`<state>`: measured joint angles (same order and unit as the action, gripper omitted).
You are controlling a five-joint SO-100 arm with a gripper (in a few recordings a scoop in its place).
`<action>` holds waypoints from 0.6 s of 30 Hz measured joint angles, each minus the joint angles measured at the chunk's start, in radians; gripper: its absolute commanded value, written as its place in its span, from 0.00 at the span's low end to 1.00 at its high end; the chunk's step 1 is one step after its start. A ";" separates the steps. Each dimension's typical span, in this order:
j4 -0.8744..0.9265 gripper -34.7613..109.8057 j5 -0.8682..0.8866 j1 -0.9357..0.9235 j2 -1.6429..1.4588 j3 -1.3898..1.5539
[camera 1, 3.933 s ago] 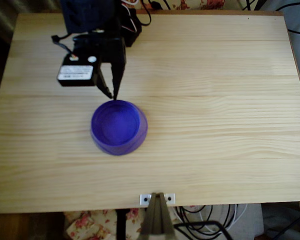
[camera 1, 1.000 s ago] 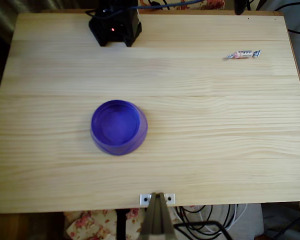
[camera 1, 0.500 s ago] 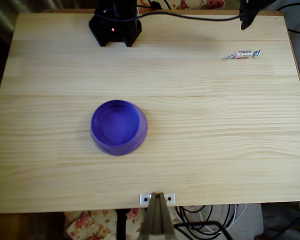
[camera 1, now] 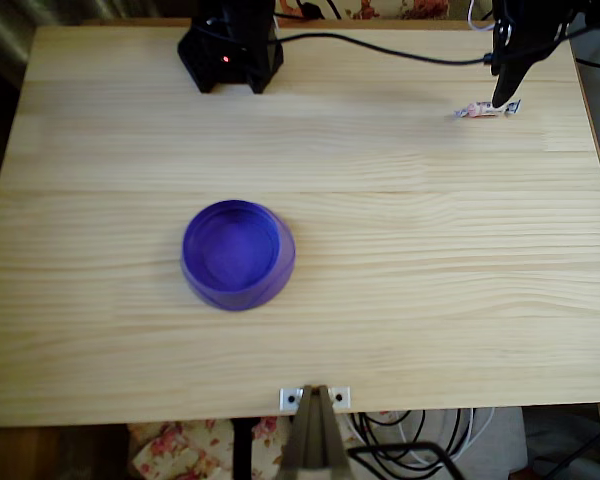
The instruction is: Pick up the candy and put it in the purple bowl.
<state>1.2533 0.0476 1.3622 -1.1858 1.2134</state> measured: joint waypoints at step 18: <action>-0.101 0.36 0.000 0.008 0.121 -0.002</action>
<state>1.1520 0.0476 1.3698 -1.0646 1.2118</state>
